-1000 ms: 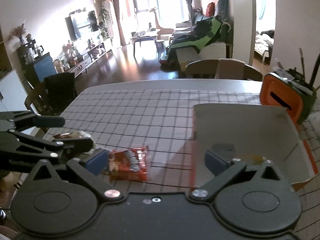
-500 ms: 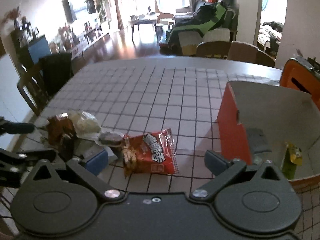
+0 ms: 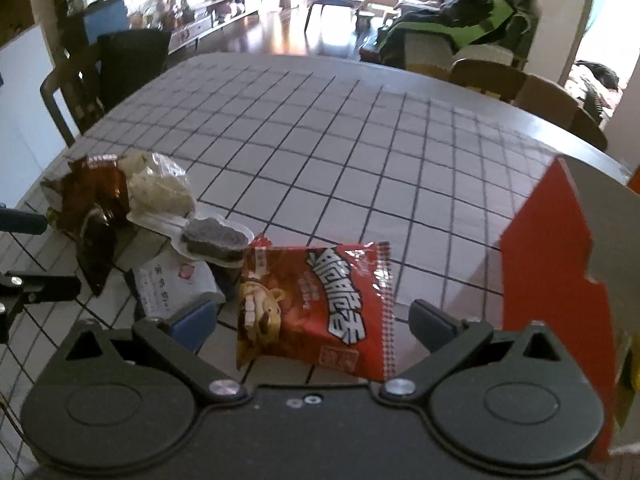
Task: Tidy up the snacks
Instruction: 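Grasp the dark wrapped candy with the left tool while the right tool grasps the red chip bag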
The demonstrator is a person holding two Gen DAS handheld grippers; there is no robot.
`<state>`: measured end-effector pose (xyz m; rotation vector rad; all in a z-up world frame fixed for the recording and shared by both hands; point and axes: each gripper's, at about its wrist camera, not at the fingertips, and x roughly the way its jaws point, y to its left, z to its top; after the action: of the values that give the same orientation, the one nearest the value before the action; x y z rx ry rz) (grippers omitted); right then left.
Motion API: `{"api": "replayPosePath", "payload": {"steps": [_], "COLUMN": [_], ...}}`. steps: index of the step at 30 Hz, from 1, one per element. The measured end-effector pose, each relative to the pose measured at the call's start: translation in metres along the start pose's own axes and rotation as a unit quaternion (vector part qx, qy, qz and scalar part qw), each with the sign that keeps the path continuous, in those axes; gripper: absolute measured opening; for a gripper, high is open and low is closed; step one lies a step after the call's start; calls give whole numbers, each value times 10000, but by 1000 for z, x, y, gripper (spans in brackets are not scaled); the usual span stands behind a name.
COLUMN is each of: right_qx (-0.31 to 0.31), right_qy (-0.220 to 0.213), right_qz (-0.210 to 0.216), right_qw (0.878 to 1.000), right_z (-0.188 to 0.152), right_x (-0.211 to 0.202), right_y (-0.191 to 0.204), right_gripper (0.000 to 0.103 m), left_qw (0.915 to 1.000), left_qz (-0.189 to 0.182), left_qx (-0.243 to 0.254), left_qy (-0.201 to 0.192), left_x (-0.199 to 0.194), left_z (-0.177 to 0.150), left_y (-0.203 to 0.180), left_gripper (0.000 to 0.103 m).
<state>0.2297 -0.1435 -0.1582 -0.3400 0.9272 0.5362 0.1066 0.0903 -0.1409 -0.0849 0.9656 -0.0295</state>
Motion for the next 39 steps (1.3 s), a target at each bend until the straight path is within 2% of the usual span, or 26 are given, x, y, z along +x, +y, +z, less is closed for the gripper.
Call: {"api": "replayPosePath", "payload": {"steps": [4, 9, 10, 15, 18, 25, 32, 39], "right_qx": [-185, -144, -126, -62, -16, 169, 267, 557], "right_qy": [129, 292, 320, 373, 358, 398, 357, 248], "right_qz": [-14, 24, 30, 29, 28, 55, -30, -118], "right_qw": [9997, 9995, 9994, 9993, 9994, 9990, 9990, 9981], "right_z": [3, 8, 8, 8, 8, 4, -1, -11], "right_x": [15, 29, 32, 42, 45, 46, 33, 7], "right_y": [2, -2, -4, -6, -7, -10, -9, -15], "right_gripper": [103, 103, 103, 102, 101, 92, 77, 76], "left_qw": [9998, 9983, 9978, 9971, 9967, 9967, 9968, 9967], "left_qz": [-72, -181, -198, -133, -185, -198, -211, -251], "left_qx": [-91, -310, -368, -429, -412, -412, -387, -409], "left_qy": [135, 450, 524, 620, 669, 675, 667, 654], "left_x": [10, 25, 28, 37, 39, 42, 41, 34], "left_z": [3, 10, 11, 15, 18, 18, 19, 14], "left_y": [6, 13, 14, 18, 17, 14, 11, 5], "left_gripper": [87, 71, 64, 57, 45, 38, 34, 33]}}
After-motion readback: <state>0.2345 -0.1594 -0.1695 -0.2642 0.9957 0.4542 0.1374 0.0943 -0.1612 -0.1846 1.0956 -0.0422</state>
